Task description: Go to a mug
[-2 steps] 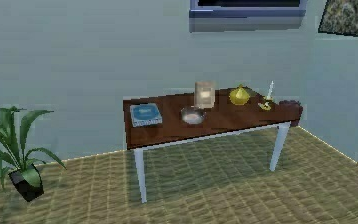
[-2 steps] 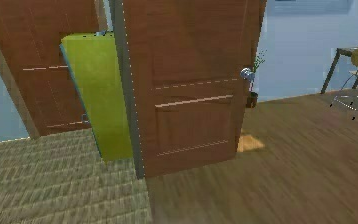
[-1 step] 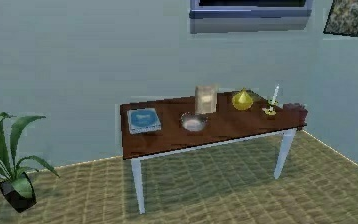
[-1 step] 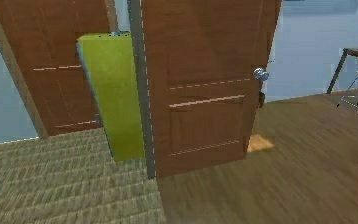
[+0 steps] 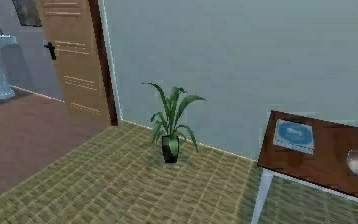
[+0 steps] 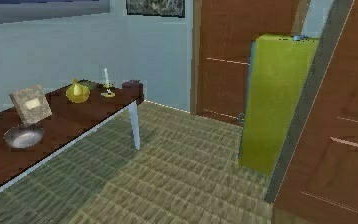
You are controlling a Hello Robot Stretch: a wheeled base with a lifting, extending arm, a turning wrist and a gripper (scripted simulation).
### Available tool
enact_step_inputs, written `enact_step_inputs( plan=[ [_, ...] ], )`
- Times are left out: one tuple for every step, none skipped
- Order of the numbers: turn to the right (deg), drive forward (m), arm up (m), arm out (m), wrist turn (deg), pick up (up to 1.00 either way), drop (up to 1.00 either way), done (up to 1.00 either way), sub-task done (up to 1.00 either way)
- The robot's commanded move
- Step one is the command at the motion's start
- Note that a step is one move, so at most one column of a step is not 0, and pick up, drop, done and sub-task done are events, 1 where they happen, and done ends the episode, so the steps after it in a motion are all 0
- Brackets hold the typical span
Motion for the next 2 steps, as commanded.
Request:
enact_step_inputs(
  plan=[
    [-15.0,0.0,0.0,0.0,0.0,0.0,0.0,0.0,0.0],
    [0.0,0.35,0.0,0.0,0.0,0.0,0.0,0.0,0.0]
  ],
)
